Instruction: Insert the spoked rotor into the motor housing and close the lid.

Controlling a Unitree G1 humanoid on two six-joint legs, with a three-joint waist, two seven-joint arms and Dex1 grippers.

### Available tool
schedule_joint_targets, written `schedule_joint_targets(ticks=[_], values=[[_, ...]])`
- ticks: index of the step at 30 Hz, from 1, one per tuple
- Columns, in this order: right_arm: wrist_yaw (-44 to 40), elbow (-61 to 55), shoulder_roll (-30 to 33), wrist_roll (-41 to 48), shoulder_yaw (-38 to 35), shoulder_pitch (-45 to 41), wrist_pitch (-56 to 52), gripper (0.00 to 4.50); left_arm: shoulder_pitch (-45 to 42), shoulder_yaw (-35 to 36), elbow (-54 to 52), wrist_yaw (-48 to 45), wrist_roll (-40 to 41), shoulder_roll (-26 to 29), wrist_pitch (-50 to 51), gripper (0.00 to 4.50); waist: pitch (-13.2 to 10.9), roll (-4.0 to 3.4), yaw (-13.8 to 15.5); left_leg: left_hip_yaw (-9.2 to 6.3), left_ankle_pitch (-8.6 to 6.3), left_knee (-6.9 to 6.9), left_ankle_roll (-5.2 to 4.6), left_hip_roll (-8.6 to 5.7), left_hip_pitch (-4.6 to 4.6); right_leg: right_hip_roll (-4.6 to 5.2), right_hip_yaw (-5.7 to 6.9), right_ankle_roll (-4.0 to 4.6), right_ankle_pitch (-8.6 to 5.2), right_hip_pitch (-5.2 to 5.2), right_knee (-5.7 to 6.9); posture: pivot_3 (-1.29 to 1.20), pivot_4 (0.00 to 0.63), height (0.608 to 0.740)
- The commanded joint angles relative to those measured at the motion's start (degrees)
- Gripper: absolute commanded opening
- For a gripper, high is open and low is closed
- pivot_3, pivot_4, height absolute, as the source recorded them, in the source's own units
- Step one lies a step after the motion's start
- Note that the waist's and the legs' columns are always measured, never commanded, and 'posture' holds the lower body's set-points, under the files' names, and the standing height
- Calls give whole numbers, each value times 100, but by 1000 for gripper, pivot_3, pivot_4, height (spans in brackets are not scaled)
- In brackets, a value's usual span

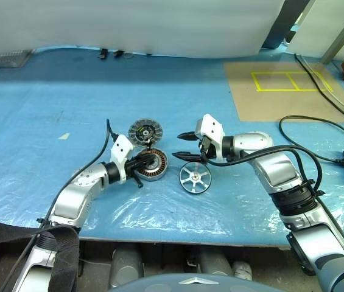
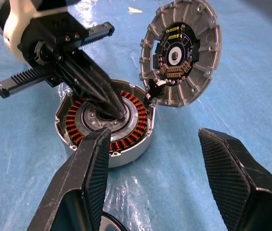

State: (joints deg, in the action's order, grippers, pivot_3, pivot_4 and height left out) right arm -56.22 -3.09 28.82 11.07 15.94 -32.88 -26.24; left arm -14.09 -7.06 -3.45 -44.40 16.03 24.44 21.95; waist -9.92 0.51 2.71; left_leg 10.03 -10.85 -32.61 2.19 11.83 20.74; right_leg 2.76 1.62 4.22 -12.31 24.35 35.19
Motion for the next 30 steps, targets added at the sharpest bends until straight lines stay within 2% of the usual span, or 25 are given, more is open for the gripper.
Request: schedule_joint_targets(ticks=[1, 5, 13, 17, 22, 30], values=[[43, -137, -34, 41, -111, -46, 65, 2942, 6, -88, 2, -20, -125, 62, -3, 16, 0, 0, 0, 0, 0, -1, 0, 0, 0, 1, 0, 0, 0, 0, 0, 0, 150, 740], [68, -154, -62, 78, -130, -11, 24, 2942, -21, 307, -100, 47, 207, -105, -111, 16, 0, 0, -1, 0, 0, -3, 0, 0, 0, 2, -1, 0, 0, 0, 4, 0, 150, 740], [-180, -287, 24, 493, -347, -128, -505, 2942, 534, 776, -739, -351, 679, -40, -819, 16, 0, 0, 0, 0, 0, -2, 0, 1, 4, 1, 0, 0, 0, 1, 0, 0, 150, 740], [-774, -794, 594, 758, -265, 38, -957, 2942, 1360, 938, -1369, -417, 769, 159, -890, 16, 0, 0, -3, -2, -1, 4, 0, 3, 3, 3, -3, 0, -1, 0, -7, 0, 150, 740], [-1362, -1401, 1375, 929, 17, 356, -1377, 2942, 1800, 1163, -1813, -291, 1010, 260, -809, 16, -1, -1, 37, 1, -12, 26, -20, 4, -3, -7, 4, 0, -1, -1, -21, 0, 150, 740], [-1328, -1440, 1629, 470, 338, 498, -875, 2942, 1895, 1071, -1996, -93, 1016, 203, -749, 16, -1, -1, 27, 1, -13, 23, -22, 4, -26, 0, -2, -11, -5, -16, -27, 0, 150, 740]])
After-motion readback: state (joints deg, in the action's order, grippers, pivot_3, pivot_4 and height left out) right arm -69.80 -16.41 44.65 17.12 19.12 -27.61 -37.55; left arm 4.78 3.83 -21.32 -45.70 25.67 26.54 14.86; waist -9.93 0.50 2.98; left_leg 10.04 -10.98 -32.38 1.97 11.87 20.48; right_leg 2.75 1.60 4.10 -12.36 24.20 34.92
